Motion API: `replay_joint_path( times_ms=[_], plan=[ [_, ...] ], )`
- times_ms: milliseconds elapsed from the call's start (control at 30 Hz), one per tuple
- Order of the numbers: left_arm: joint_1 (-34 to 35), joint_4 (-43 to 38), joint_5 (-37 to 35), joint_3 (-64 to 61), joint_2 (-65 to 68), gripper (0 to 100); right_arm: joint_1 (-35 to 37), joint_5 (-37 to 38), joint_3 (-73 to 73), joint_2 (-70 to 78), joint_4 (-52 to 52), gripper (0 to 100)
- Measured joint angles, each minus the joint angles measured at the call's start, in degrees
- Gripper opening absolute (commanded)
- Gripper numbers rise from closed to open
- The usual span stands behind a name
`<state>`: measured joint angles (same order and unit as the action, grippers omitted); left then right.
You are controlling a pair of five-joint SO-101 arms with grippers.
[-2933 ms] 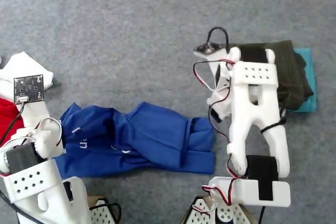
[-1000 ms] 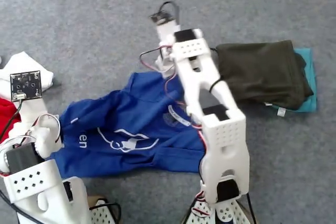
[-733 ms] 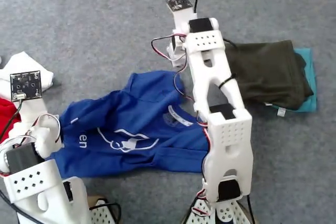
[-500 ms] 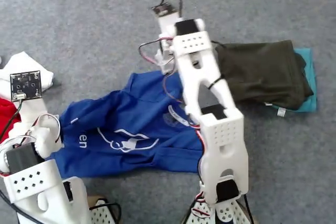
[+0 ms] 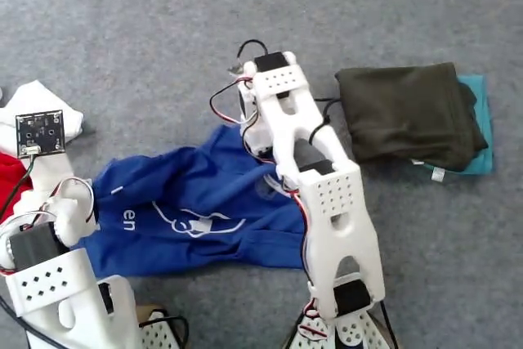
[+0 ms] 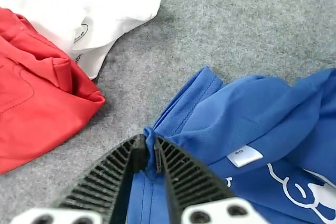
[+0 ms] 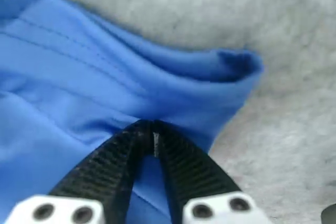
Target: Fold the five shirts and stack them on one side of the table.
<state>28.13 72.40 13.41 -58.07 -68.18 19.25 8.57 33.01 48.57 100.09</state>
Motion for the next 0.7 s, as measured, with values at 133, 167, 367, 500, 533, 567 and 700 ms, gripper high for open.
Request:
replay_joint_path(
  times_ms=[133,167,367,500,533,567,700],
  plan=[
    [0.0,0.0,0.0,0.0,0.0,3,3.25,1.85,-7.3,-6.42,0.18,2.5],
    [0.0,0.0,0.0,0.0,0.0,3,3.78,2.29,-8.79,-8.0,0.18,2.5],
    [0.0,0.0,0.0,0.0,0.0,3,0.26,3.08,-8.09,-15.21,-2.11,2.6],
    [0.0,0.0,0.0,0.0,0.0,3,-4.92,3.08,-1.58,-16.26,-2.2,4.0],
    [0.0,0.0,0.0,0.0,0.0,3,-5.89,3.08,-0.18,-16.26,-2.2,6.0],
    [0.0,0.0,0.0,0.0,0.0,3,-6.59,3.08,0.79,-16.26,-2.11,9.2],
    [0.0,0.0,0.0,0.0,0.0,3,-7.21,2.29,2.11,-13.71,-2.02,22.1]
  ],
)
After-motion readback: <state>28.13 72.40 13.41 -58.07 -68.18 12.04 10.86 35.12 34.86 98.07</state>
